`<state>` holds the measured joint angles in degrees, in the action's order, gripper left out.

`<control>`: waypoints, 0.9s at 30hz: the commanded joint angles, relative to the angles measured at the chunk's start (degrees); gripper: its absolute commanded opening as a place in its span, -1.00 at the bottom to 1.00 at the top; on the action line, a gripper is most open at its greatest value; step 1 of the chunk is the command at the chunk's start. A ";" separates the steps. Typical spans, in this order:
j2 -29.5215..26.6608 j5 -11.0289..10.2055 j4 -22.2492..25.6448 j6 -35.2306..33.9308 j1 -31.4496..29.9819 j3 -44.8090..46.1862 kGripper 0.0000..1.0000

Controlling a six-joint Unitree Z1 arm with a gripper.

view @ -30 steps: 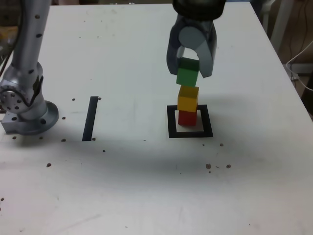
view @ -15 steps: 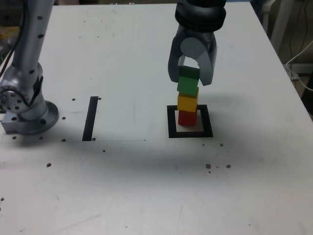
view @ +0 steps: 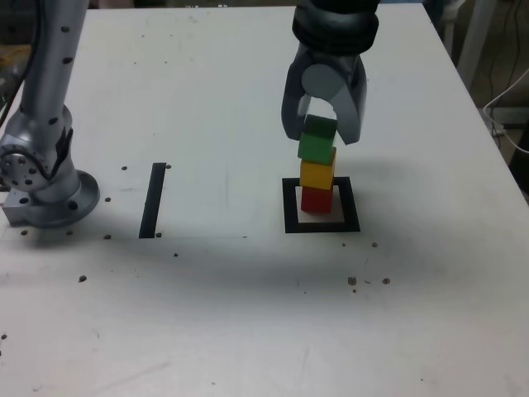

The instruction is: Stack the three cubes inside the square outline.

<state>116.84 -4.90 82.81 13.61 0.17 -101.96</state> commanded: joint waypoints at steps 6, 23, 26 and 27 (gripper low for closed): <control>-0.71 -0.15 0.15 -0.25 -0.10 0.08 0.99; -8.02 0.62 2.55 -1.13 -0.93 0.39 0.99; -10.89 0.93 3.72 -1.09 -0.95 1.53 0.99; -11.93 0.94 4.04 -1.07 -0.96 2.08 0.99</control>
<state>106.65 -4.01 86.36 12.58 -0.67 -100.49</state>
